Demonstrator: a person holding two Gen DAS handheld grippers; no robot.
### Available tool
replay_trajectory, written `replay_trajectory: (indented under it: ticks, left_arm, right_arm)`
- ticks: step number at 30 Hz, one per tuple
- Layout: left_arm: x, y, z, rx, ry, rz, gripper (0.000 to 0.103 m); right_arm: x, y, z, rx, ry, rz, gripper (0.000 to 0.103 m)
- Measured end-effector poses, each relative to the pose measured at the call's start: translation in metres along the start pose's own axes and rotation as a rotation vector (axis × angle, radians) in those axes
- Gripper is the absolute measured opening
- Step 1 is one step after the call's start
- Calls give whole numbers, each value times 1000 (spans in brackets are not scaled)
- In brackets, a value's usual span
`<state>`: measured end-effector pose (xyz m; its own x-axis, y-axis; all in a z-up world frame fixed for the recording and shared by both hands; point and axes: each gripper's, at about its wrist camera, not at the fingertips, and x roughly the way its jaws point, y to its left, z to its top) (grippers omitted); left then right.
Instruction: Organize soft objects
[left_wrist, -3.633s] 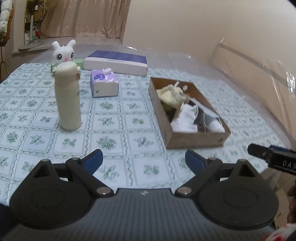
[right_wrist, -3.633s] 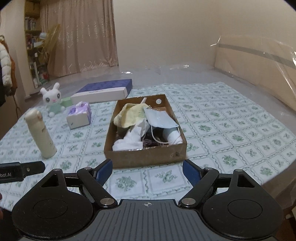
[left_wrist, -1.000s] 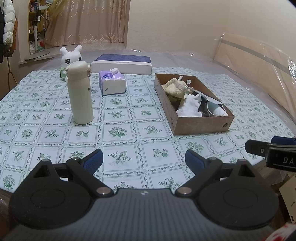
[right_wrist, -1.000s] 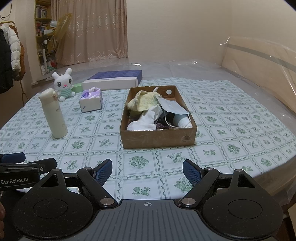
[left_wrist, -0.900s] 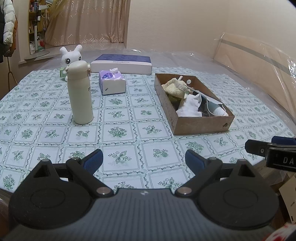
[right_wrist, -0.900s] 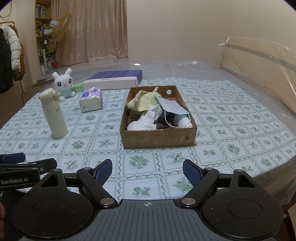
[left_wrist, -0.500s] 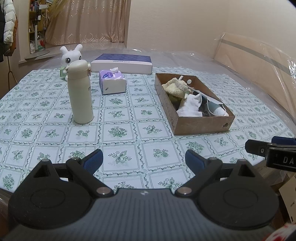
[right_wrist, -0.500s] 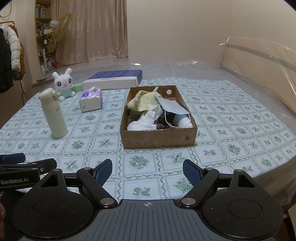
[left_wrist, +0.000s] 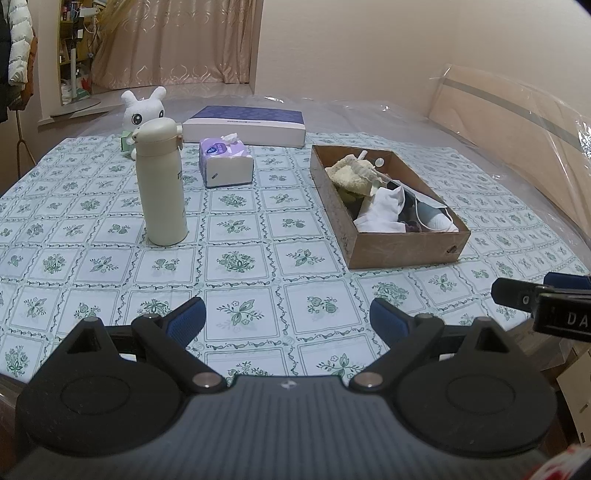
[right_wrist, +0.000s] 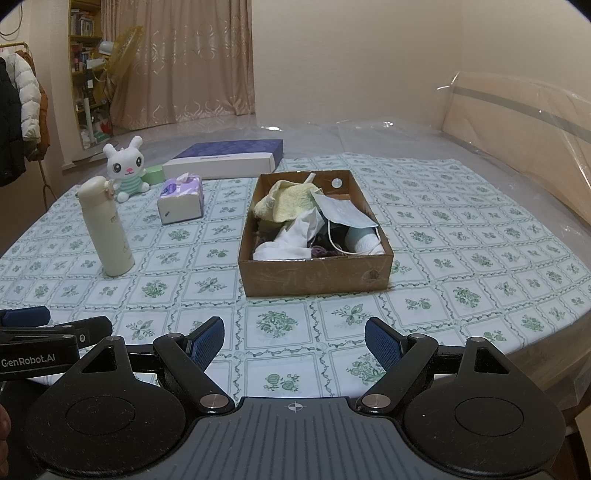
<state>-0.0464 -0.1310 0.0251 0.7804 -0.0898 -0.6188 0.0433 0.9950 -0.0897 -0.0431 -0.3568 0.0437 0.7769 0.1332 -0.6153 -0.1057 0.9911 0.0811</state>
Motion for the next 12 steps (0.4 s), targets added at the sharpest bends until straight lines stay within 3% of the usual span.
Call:
replay_trajectory:
  ticks: [12]
  left_arm:
    - [-1, 0, 0, -5, -15, -8, 95]
  right_arm:
    - [0, -1, -1, 3, 0, 0, 83]
